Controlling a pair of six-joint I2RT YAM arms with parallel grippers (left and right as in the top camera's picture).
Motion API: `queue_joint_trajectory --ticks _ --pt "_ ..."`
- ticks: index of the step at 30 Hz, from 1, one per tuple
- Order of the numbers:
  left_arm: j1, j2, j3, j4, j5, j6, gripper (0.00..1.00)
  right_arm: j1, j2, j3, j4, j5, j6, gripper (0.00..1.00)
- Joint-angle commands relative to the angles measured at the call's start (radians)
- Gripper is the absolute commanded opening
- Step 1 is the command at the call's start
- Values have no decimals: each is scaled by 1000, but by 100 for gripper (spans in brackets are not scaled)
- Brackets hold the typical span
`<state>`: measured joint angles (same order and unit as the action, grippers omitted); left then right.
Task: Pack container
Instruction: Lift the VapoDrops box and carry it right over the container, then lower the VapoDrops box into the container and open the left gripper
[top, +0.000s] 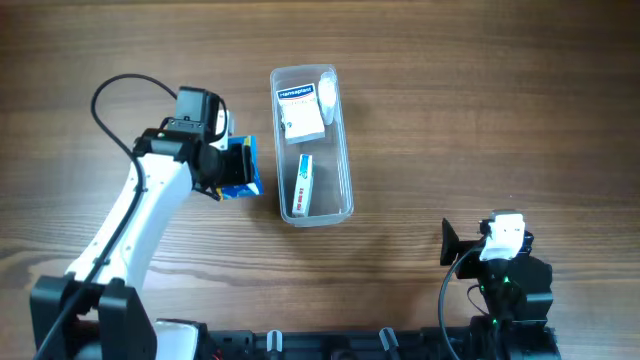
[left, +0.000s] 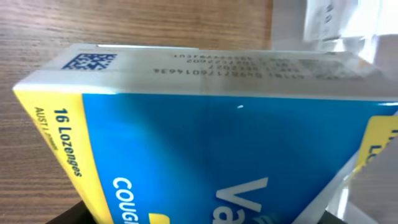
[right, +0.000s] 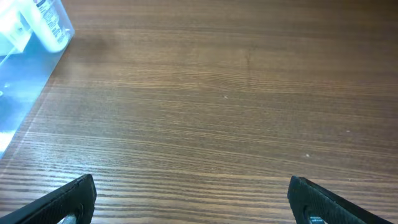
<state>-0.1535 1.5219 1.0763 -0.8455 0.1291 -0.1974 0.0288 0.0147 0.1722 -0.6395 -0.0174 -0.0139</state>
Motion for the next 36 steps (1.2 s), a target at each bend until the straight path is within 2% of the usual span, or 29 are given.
queue_joint_trajectory --ticks 1,15,24,36 --pt "-47 -20 77 5 18 -27 67 -4 -8 -5 2 20 -12 100" --pt "-247 74 267 -3 16 -29 67 -4 -8 -5 2 20 -12 100" --pt "-303 186 284 -3 24 -196 66 -4 -8 -5 2 20 -12 100" --pt "-310 225 284 -3 65 -293 61 -4 -8 -5 2 20 -12 100"
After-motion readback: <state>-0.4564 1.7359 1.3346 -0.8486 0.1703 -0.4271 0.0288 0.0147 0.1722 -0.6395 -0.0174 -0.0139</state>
